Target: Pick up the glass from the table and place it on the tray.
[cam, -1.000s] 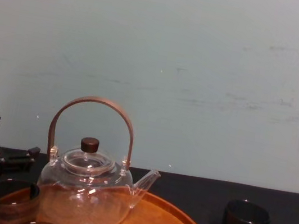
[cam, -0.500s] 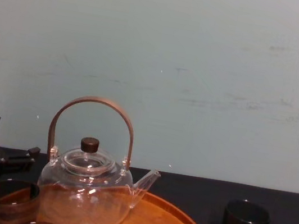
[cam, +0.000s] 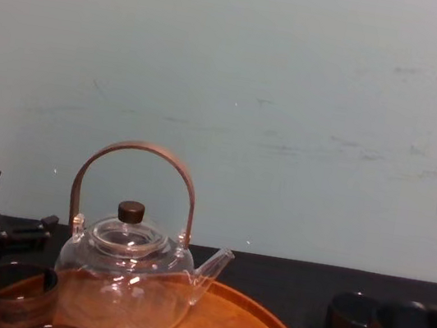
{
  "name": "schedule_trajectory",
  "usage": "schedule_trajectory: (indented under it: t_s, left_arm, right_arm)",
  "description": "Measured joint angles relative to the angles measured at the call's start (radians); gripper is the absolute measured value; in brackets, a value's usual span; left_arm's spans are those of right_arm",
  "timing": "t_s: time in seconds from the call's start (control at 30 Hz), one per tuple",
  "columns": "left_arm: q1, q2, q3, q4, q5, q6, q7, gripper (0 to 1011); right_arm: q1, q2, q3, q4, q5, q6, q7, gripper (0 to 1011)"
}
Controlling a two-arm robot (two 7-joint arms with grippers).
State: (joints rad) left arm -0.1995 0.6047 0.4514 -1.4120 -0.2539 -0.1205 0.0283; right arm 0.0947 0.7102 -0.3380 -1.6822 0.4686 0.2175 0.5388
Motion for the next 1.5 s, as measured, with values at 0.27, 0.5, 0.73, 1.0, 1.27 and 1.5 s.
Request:
schedule_trajectory:
  t_s: [0.27,0.5,0.73,1.0,1.27,1.5]
  left_arm:
    - [0.0,0.0,0.0,0.0,0.0,0.0,0.0,1002]
    - [0.0,0.0,0.0,0.0,0.0,0.0,0.0,1001]
    - [0.0,0.0,0.0,0.0,0.0,0.0,0.0,1001]
    - [0.0,0.0,0.0,0.0,0.0,0.0,0.0,1002]
    - [0.0,0.0,0.0,0.0,0.0,0.0,0.0,1001]
    - [0.0,0.0,0.0,0.0,0.0,0.0,0.0,1001]
  right_arm:
    - [0.079,-0.031,-0.066,0.011,-0.002,-0.017,0.039,898]
    - [0.142,-0.074,-0.137,0.04,-0.006,-0.025,0.069,899]
    - [0.192,-0.116,-0.208,0.074,-0.009,-0.028,0.097,898]
    - [0.226,-0.147,-0.266,0.121,-0.014,-0.029,0.112,898]
    - [0.241,-0.168,-0.307,0.171,-0.017,-0.034,0.122,898]
    - [0.241,-0.175,-0.325,0.195,-0.017,-0.039,0.128,898]
